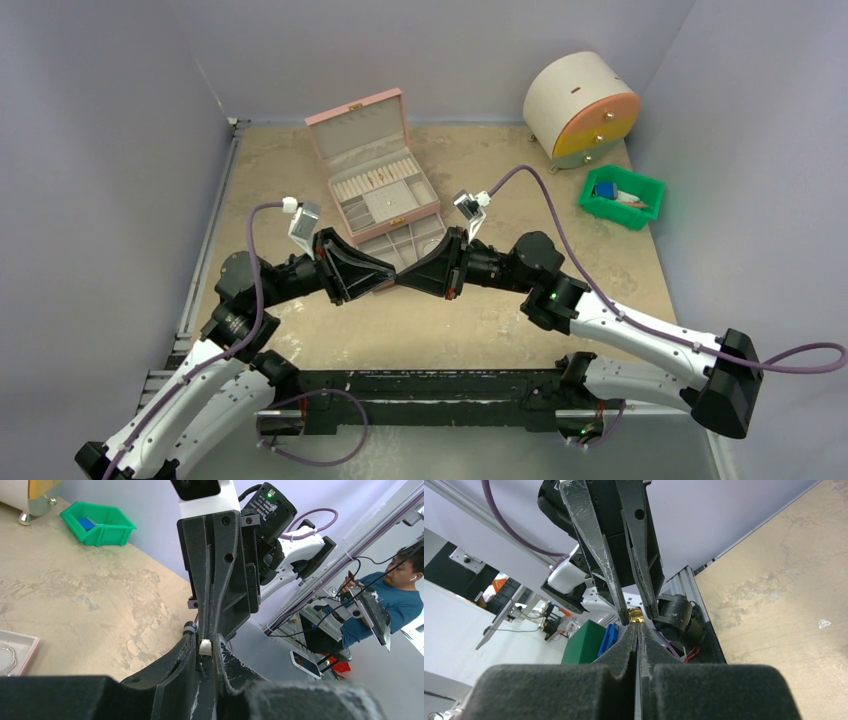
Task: Organize the mixed jewelry
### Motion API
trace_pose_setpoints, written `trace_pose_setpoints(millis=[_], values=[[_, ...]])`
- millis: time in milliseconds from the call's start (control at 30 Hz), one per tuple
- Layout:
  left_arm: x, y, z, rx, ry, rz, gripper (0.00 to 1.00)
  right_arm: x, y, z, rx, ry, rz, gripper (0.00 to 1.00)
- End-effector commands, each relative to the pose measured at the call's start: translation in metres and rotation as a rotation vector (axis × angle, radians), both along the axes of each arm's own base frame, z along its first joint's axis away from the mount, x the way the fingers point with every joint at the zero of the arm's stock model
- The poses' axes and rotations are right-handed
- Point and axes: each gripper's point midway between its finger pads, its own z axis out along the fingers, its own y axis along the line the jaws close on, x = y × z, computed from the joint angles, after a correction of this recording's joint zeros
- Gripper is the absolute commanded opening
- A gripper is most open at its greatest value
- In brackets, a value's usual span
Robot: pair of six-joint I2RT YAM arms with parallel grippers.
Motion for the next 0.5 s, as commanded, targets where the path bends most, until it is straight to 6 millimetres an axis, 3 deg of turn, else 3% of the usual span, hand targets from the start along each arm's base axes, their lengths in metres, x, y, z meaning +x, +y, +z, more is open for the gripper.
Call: trace_pose_setpoints(millis=[0, 200, 300, 467], values=[[-0.0015, 0.0029, 0.0212, -0.026, -0.072, 0.012, 0.18, 0.0011, -0.0035, 0.0274, 0.068, -0.058, -0.015, 0.0], [-0.0017, 0.003, 0.022, -0.028, -0.072, 0.012, 0.15, 0.0007, -0.0037, 0.0276, 0.069, -0.06, -0.015, 0.0], [-0.0014, 0.003, 0.0234, -0.029, -0.075, 0.013, 0.0, 0.0007, -0.0042, 0.0277, 0.068, -0.062, -0.017, 0.0], [0.0018, 0.0038, 0.0268, -0.034, -0.075, 0.032, 0.0, 0.0003, -0.0043, 0.0252, 0.061, -0.065, -0.015, 0.0]])
